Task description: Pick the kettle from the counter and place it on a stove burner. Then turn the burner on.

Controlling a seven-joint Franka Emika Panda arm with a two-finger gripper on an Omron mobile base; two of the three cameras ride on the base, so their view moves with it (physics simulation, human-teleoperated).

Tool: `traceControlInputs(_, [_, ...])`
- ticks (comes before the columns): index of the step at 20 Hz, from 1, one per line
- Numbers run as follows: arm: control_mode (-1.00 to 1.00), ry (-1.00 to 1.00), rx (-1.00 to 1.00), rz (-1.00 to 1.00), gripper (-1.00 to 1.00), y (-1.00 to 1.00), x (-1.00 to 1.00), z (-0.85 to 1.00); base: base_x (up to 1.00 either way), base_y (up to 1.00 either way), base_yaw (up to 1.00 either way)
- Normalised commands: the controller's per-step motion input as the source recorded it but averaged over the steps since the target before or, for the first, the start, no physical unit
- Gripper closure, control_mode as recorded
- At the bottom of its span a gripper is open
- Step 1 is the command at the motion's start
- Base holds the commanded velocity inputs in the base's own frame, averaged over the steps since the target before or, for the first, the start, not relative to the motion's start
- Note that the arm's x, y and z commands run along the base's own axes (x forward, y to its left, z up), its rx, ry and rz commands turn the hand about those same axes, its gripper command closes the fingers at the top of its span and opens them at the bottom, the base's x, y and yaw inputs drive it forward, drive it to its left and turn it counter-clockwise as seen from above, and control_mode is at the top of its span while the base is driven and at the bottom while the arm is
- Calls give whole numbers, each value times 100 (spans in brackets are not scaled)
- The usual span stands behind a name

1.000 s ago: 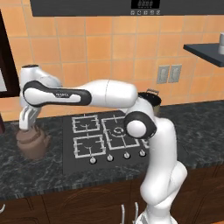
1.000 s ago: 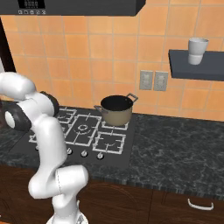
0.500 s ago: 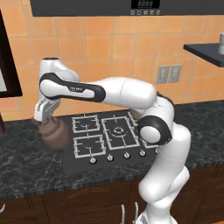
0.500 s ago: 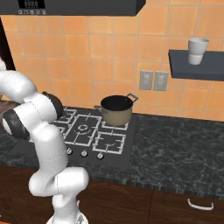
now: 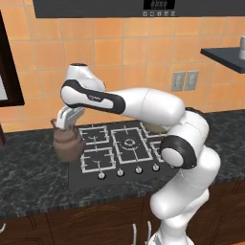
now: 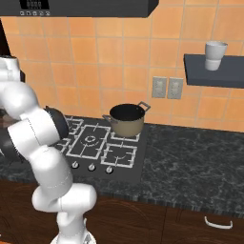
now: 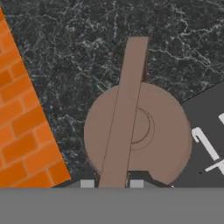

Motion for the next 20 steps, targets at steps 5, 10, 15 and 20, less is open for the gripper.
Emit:
traceControlInputs(5, [-100,17,0,-12,100,-33,49,0,0,0,0])
traceControlInputs(10, [-100,8,0,-8,100,-2,55,0,0,0,0])
traceControlInputs(15, [-100,0,0,0,100,0,55,0,0,0,0])
traceControlInputs(20, [-100,2,0,-7,100,-2,64,0,0,0,0])
